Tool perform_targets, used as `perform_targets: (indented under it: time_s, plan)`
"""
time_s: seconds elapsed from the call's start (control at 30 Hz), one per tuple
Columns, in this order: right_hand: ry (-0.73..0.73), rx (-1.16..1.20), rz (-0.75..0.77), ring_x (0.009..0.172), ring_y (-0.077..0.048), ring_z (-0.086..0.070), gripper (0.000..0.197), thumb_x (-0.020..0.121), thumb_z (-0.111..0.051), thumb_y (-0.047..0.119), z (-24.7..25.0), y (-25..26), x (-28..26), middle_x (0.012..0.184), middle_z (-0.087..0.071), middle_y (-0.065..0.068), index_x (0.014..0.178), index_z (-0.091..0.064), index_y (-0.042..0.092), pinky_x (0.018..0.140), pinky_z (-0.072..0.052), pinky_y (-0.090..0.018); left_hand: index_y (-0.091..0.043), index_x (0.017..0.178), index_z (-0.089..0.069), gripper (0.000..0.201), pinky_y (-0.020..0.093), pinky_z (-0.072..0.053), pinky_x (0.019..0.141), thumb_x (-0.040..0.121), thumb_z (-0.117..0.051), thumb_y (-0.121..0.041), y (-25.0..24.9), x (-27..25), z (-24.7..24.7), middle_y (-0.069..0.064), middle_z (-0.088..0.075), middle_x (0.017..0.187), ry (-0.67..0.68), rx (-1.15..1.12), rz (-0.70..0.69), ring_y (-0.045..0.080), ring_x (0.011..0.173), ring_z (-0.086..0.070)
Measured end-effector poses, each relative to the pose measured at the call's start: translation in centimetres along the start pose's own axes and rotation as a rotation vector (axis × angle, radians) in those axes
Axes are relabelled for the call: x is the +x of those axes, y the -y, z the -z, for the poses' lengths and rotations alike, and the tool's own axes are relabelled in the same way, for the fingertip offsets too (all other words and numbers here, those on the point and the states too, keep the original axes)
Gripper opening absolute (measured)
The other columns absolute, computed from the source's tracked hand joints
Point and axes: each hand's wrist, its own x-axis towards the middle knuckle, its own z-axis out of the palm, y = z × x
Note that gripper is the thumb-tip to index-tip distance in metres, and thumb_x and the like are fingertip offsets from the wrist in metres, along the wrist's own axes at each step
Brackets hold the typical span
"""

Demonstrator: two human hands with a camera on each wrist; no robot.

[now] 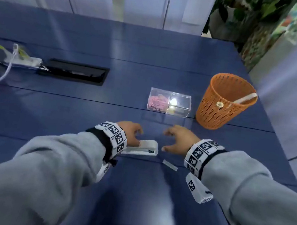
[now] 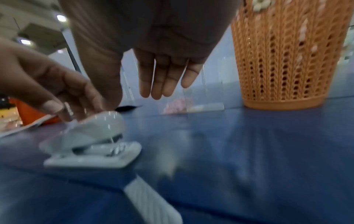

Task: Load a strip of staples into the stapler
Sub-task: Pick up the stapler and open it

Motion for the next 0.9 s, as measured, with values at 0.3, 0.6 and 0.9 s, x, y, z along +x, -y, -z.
perform_targets:
  time_s: [0.3, 0.6, 0.9]
  plan:
    - [0.117, -0.021, -0.044, 0.108, -0.028, -0.056, 0.052, 0.068, -0.079, 0.032, -3.6, 0.6, 2.0, 0.116, -0.057, -0.008, 0.114, -0.059, 0.018, 0.095, -0.049, -0.04, -0.024, 0.111, -0.06, 0.05, 0.035, -0.051, 0.091, 0.066, -0.079, -0.033, -0.8, 1.6, -1.8, 0.001, -0.066, 0.114, 0.1, 0.044, -0.043, 0.024, 0.102, -0.062]
    - [0.088, 0.03, -0.035, 0.099, -0.026, -0.055, 0.04, 0.074, -0.075, 0.023, -4.7, 0.6, 3.3, 0.098, -0.05, -0.005, 0.11, -0.06, 0.011, 0.082, -0.044, -0.032, -0.023, 0.108, -0.061, 0.036, 0.029, -0.042, 0.072, 0.074, -0.07, -0.03, -1.4, 2.0, -2.3, 0.001, -0.066, 0.111, 0.072, 0.112, -0.074, 0.025, 0.101, -0.062]
    - [0.078, 0.057, -0.02, 0.09, -0.023, -0.052, 0.023, 0.073, -0.074, 0.024, -4.8, 0.4, 3.3, 0.091, -0.047, -0.001, 0.091, -0.066, 0.013, 0.083, -0.047, -0.035, -0.023, 0.103, -0.061, 0.032, 0.032, -0.049, 0.072, 0.072, -0.068, -0.027, -1.5, 1.8, -1.5, -0.001, -0.066, 0.1, 0.062, 0.059, -0.075, 0.022, 0.087, -0.06]
